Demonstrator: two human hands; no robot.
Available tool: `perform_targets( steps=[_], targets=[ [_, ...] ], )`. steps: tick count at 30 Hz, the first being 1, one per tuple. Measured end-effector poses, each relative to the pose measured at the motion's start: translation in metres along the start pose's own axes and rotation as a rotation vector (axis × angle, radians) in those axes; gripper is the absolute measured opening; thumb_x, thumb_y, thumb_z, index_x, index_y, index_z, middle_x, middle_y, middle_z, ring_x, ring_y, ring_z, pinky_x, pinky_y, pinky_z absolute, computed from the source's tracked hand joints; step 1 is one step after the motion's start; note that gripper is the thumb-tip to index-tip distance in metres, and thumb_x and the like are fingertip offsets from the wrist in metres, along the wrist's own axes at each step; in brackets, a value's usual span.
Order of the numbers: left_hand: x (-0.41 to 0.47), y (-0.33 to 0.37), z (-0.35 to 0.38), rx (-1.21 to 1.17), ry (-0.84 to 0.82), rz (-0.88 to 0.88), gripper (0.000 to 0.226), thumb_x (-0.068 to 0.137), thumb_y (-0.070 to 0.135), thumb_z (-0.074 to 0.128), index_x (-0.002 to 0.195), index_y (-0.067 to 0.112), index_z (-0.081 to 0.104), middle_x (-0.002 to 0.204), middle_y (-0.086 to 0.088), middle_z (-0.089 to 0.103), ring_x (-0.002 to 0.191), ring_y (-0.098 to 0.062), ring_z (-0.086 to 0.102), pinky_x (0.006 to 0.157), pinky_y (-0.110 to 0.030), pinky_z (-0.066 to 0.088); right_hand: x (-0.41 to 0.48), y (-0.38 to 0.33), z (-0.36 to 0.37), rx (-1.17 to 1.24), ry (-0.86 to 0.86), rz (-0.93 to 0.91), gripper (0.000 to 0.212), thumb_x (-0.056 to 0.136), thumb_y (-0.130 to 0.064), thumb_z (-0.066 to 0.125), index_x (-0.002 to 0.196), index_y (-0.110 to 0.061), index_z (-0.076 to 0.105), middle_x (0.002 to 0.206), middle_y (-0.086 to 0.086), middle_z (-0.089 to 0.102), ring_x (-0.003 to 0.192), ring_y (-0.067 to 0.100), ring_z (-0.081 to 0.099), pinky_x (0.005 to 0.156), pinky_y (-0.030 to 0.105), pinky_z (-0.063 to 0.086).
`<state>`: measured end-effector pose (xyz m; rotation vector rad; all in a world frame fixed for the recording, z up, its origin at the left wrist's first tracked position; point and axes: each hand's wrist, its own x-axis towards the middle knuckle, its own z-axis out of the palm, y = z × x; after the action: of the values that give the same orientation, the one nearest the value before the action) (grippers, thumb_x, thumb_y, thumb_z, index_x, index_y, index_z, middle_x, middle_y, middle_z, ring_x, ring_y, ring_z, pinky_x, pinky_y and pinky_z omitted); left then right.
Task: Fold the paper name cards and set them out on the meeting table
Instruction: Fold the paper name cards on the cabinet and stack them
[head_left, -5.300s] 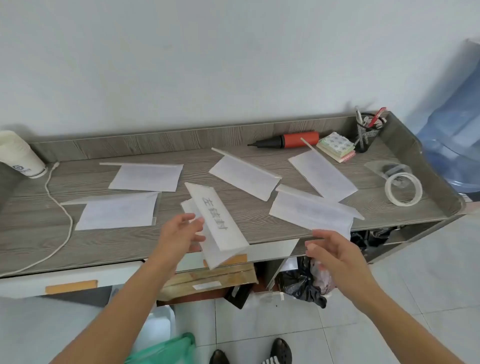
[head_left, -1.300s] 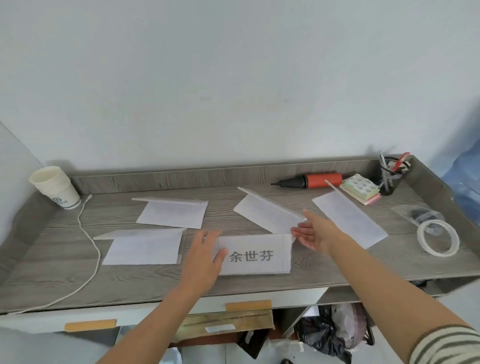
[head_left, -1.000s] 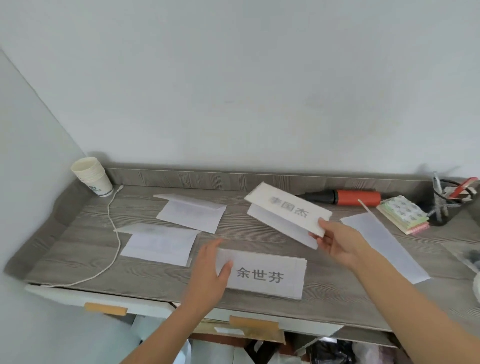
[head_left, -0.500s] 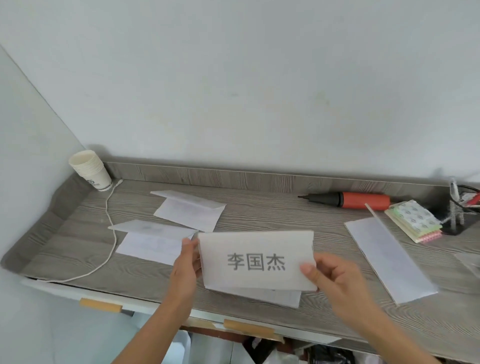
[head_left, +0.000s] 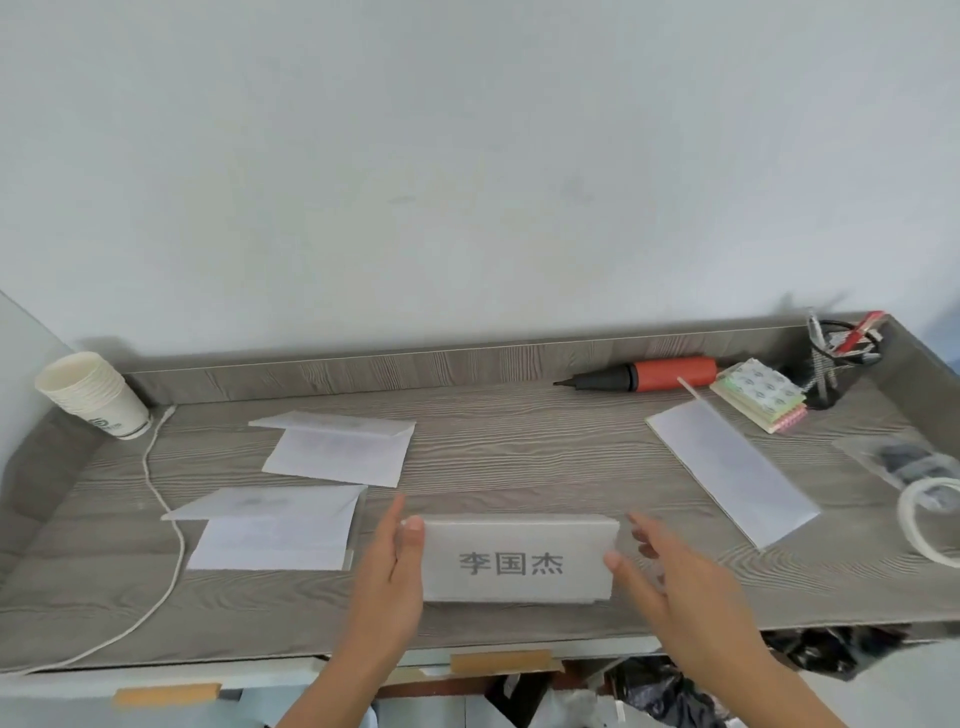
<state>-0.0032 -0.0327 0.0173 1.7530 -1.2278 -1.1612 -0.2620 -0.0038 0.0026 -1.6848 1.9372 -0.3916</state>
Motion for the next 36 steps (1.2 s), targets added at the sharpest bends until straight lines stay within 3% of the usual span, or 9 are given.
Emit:
perform_targets(
  steps=[3, 6, 11, 15, 18, 22, 25, 29, 36],
  targets=[
    [0.000, 0.003, 0.002, -0.073, -0.004, -0.054, 0.057, 0.097, 0.045, 0.032, 0.150, 0.032, 0.018, 0.155, 0.008, 0.025, 0.137, -0.008, 0.026, 0.111, -0.030, 0.020, -0.003, -0.017, 0.007, 0.420, -0.088, 0.057, 0.095, 0.074, -0.073, 0.043, 0.153, -0.032, 0.008, 0.152, -0.015, 0.030, 0.141, 0.009, 0.032, 0.113, 0.040, 0.034],
    [0.004, 0.002, 0.002, -0.114, -0.018, -0.080, 0.058, 0.097, 0.046, 0.035, 0.151, 0.032, 0.017, 0.154, 0.005, 0.028, 0.138, -0.013, 0.028, 0.114, -0.036, 0.022, -0.002, -0.036, 0.025, 0.538, -0.133, 0.062, 0.103, 0.075, -0.074, 0.051, 0.152, -0.033, -0.003, 0.155, -0.013, 0.028, 0.140, 0.010, 0.033, 0.115, 0.039, 0.032],
    [0.009, 0.000, 0.002, -0.063, -0.022, 0.018, 0.053, 0.097, 0.045, 0.033, 0.148, 0.032, 0.024, 0.131, 0.007, 0.043, 0.115, -0.012, 0.044, 0.096, -0.029, 0.032, 0.001, -0.036, 0.020, 0.617, -0.115, 0.072, 0.083, 0.084, -0.055, 0.055, 0.152, -0.031, 0.013, 0.141, -0.017, 0.038, 0.130, 0.007, 0.043, 0.109, 0.034, 0.039],
    [0.011, 0.000, 0.003, -0.070, 0.006, 0.069, 0.039, 0.099, 0.037, 0.035, 0.136, 0.029, 0.041, 0.112, 0.007, 0.052, 0.095, -0.002, 0.052, 0.074, -0.021, 0.039, 0.013, 0.005, -0.004, 0.831, 0.462, 0.339, 0.030, 0.090, -0.032, 0.061, 0.118, -0.022, 0.056, 0.119, -0.001, 0.062, 0.109, 0.019, 0.060, 0.090, 0.043, 0.053],
    [0.013, -0.002, 0.004, -0.069, 0.003, 0.072, 0.030, 0.099, 0.035, 0.035, 0.123, 0.023, 0.048, 0.099, 0.006, 0.056, 0.092, -0.009, 0.055, 0.067, -0.021, 0.039, 0.026, 0.061, -0.023, 0.892, 0.807, 0.627, 0.034, 0.086, -0.034, 0.065, 0.108, -0.011, 0.056, 0.105, 0.008, 0.062, 0.091, 0.026, 0.061, 0.080, 0.045, 0.052],
    [0.015, -0.004, 0.005, -0.078, -0.001, 0.070, 0.025, 0.100, 0.034, 0.035, 0.116, 0.021, 0.049, 0.093, 0.004, 0.054, 0.082, -0.011, 0.054, 0.065, -0.025, 0.040, 0.040, 0.100, -0.039, 1.216, 0.643, 0.802, 0.035, 0.089, -0.047, 0.054, 0.079, -0.014, 0.053, 0.071, 0.005, 0.053, 0.052, 0.015, 0.051, 0.049, 0.028, 0.033],
    [0.016, -0.007, 0.005, -0.077, -0.009, 0.062, 0.025, 0.099, 0.035, 0.035, 0.115, 0.022, 0.049, 0.094, 0.000, 0.055, 0.081, -0.013, 0.054, 0.064, -0.027, 0.042, 0.054, 0.106, -0.053, 1.424, 0.502, 0.858, 0.048, 0.089, -0.058, 0.039, 0.085, -0.012, 0.053, 0.080, 0.004, 0.061, 0.059, 0.015, 0.052, 0.050, 0.025, 0.031],
    [0.017, -0.007, 0.004, -0.061, -0.011, 0.068, 0.026, 0.098, 0.038, 0.035, 0.115, 0.024, 0.049, 0.094, -0.005, 0.057, 0.081, -0.017, 0.056, 0.063, -0.028, 0.043, 0.065, 0.114, -0.068, 1.557, 0.535, 0.860, 0.054, 0.087, -0.059, 0.036, 0.093, -0.008, 0.053, 0.086, 0.008, 0.066, 0.064, 0.017, 0.058, 0.050, 0.024, 0.035],
    [0.020, -0.010, 0.002, -0.075, -0.003, 0.069, 0.025, 0.098, 0.037, 0.037, 0.113, 0.021, 0.050, 0.092, -0.002, 0.057, 0.082, -0.017, 0.056, 0.066, -0.031, 0.044, 0.064, 0.104, -0.102, 1.490, 0.458, 0.712, 0.022, 0.097, -0.012, 0.040, 0.082, -0.004, 0.054, 0.050, 0.002, 0.071, 0.037, 0.004, 0.061, 0.035, 0.011, 0.043]
  ],
)
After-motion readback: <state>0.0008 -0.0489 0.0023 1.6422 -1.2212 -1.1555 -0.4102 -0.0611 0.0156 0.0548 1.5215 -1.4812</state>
